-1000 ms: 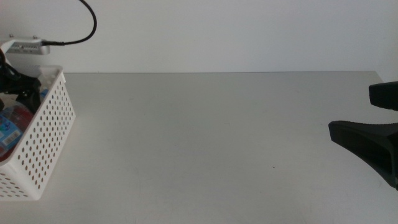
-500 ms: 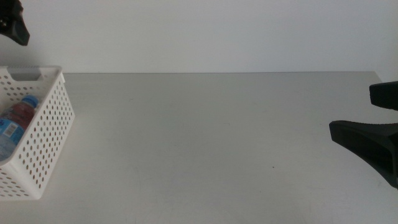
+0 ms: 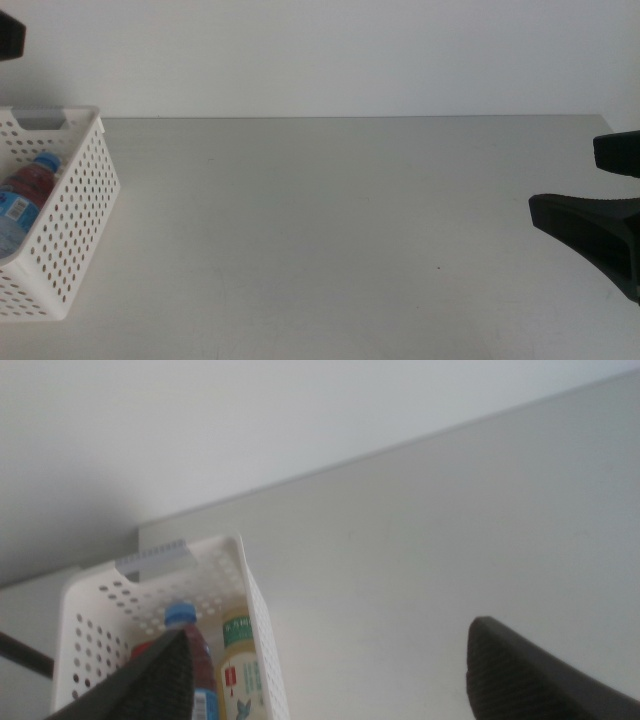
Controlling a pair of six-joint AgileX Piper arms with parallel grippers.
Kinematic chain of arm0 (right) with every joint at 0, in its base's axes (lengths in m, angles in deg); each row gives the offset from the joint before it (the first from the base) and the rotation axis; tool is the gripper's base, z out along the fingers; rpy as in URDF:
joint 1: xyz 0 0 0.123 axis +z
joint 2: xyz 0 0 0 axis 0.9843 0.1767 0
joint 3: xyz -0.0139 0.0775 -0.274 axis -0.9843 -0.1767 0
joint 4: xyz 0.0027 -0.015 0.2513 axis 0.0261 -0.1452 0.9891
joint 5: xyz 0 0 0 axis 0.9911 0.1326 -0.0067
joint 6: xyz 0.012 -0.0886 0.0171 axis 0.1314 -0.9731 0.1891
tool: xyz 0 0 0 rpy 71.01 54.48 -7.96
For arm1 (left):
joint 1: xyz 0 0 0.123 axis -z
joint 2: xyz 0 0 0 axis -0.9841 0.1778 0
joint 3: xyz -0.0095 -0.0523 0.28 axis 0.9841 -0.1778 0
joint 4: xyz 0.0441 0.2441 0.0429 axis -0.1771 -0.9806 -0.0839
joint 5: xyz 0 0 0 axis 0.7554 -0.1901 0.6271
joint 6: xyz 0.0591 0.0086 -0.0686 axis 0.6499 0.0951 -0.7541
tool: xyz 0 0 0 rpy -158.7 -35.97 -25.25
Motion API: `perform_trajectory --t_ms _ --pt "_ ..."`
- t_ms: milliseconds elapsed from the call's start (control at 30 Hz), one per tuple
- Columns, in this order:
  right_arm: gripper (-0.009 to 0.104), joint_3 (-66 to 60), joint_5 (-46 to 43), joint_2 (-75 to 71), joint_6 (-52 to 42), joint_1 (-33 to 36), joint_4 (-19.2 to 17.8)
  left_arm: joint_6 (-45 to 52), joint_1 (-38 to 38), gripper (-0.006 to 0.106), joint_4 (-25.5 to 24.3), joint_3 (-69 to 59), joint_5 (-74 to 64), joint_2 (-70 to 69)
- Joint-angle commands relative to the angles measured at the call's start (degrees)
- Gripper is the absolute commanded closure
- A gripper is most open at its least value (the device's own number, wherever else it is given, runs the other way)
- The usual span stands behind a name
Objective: Use arms to grab the bottles and put them into the dustbin to the left of the table.
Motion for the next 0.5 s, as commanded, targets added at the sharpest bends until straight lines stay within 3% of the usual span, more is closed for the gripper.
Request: perform_trajectory --t_ms 0,167,467 --pt "0.031 2.0 -4.0 -0.2 -0.4 0.1 -0.3 -1.1 1.1 0.007 -0.3 -6.2 10.7 -6.7" --pt "0.031 2.0 -4.0 -0.2 -0.4 0.1 -0.3 -1.5 1.2 0.007 -0.6 -13.2 13.5 -14.0" --pt "0.031 2.0 -4.0 -0.2 -0.4 0.1 -0.3 -1.5 1.2 0.007 -1.9 -13.5 13.5 -17.8"
